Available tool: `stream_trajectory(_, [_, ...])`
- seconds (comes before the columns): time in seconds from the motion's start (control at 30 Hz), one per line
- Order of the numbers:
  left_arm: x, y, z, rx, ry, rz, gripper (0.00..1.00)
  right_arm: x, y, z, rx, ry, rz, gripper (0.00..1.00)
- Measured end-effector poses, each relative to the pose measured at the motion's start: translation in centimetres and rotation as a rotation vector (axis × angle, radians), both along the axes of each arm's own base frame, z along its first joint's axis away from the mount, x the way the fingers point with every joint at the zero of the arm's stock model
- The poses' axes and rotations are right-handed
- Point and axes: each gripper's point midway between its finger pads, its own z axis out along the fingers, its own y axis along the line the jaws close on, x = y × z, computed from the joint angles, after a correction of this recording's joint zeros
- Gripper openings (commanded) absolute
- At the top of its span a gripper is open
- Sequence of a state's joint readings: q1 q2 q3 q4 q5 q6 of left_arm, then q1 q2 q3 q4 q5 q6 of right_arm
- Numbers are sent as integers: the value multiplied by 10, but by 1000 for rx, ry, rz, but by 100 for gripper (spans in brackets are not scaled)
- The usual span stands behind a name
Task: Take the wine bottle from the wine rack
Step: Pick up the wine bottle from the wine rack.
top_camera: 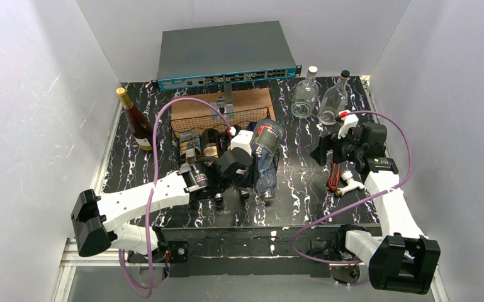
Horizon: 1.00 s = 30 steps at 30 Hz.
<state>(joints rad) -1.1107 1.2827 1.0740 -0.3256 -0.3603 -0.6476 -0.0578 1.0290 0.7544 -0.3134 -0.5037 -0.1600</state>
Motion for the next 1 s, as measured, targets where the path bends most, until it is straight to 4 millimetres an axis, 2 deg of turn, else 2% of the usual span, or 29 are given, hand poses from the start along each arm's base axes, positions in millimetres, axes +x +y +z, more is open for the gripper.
stream_trajectory(0.5, [-14,-17,3,-39,9,-58,0,0,-2,0,2,1,-8,100])
stream_trajectory(0.7, [-17,-30,-2,-32,21,-81,0,1,-4,1,13,5,-16,100])
stream_trajectory(1.0, [-24,-54,0,-51,46,-125,0,5,-30,11,105,17,-109,100])
